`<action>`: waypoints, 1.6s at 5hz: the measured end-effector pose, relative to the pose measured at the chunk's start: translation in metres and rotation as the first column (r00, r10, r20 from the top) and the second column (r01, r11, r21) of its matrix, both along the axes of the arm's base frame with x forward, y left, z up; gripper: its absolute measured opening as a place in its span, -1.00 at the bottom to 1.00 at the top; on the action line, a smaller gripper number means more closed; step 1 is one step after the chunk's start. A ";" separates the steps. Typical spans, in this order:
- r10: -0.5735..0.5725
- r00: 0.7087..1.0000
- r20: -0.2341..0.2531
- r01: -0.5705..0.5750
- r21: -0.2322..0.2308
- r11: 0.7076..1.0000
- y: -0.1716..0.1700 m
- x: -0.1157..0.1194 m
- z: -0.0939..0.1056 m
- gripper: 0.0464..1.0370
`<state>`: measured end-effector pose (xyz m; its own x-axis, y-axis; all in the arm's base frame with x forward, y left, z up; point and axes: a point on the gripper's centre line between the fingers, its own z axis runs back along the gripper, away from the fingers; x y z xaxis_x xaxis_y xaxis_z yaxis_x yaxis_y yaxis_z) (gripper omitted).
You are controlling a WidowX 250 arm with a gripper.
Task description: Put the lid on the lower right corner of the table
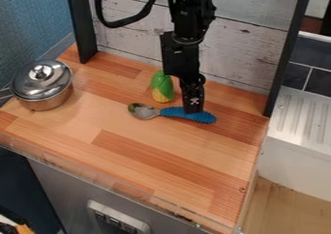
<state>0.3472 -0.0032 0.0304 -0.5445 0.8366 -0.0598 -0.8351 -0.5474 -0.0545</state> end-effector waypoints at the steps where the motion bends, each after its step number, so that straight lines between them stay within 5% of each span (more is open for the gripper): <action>1: 0.001 1.000 -0.029 -0.001 -0.005 1.000 -0.001 -0.003 -0.011 0.93; 4: 0.139 0.986 0.092 -0.133 -0.074 0.988 0.048 -0.032 0.030 0.93; 5: 0.287 0.950 0.123 -0.283 -0.051 0.958 0.095 -0.043 0.035 0.93; 6: 0.439 0.887 0.145 -0.443 -0.006 0.897 0.140 -0.047 0.037 0.93; 7: 0.600 0.788 0.139 -0.612 0.069 0.788 0.186 -0.049 0.027 0.93; 8: 0.715 0.686 0.138 -0.727 0.084 0.681 0.233 -0.059 0.026 0.93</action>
<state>0.2880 0.2301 0.0565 -0.9797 0.1902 -0.0635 -0.1727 -0.9612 -0.2150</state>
